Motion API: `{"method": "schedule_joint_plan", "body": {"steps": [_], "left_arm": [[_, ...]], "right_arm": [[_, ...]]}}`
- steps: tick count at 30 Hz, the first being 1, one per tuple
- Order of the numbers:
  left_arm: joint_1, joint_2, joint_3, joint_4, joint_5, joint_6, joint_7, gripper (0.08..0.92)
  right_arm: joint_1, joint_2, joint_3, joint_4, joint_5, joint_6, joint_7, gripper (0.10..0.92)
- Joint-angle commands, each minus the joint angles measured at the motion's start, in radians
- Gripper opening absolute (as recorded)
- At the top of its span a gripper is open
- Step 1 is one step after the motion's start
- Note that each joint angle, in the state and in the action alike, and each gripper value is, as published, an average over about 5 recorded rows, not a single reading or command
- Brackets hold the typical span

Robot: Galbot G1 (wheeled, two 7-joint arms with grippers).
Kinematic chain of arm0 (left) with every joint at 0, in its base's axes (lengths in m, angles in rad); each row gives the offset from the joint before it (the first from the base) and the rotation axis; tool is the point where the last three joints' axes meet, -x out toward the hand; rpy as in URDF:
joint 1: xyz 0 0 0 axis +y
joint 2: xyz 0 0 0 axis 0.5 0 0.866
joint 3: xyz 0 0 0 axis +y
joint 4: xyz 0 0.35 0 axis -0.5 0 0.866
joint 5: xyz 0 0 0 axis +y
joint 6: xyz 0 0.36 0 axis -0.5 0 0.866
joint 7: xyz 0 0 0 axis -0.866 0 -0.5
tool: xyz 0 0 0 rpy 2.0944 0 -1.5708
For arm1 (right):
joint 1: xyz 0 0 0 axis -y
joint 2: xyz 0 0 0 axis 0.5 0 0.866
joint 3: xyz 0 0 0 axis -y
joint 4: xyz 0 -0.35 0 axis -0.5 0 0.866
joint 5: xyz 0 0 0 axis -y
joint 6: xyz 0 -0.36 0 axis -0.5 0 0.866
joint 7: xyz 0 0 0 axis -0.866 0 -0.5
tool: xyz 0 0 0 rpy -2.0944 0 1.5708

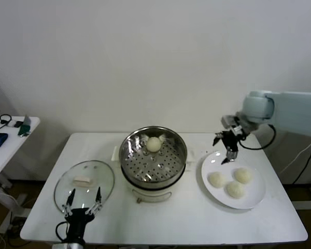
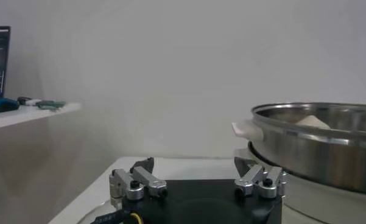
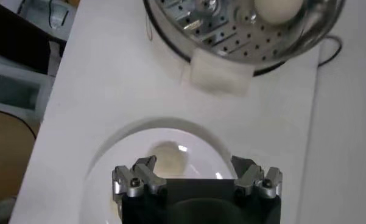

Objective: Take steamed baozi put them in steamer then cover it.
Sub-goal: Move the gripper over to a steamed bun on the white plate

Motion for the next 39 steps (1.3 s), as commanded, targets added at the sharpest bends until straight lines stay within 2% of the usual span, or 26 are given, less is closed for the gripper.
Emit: {"method": "schedule_joint_plan", "body": {"steps": [1, 17, 30, 39], "left_arm": [[0.001, -0.004, -0.005, 0.005, -0.001, -0.002, 0.0, 0.823], [-0.001, -0.007, -0.008, 0.019, 0.001, -0.003, -0.005, 0.823], [-0.001, -0.005, -0.011, 0.022, 0.0, -0.006, -0.008, 0.823], [-0.002, -0.006, -0.008, 0.026, -0.002, -0.011, -0.009, 0.823]], "right_arm": [[-0.217, -0.033, 0.094, -0.045, -0.089, -0.13, 0.057, 0.823], [-0.437, 0.045, 0.243, -0.202, -0.198, -0.12, 0.081, 0.823], [-0.469, 0.064, 0.273, -0.219, -0.209, -0.127, 0.085, 0.822], [-0.47, 0.061, 0.272, -0.22, -0.222, -0.123, 0.071, 0.727]]}}
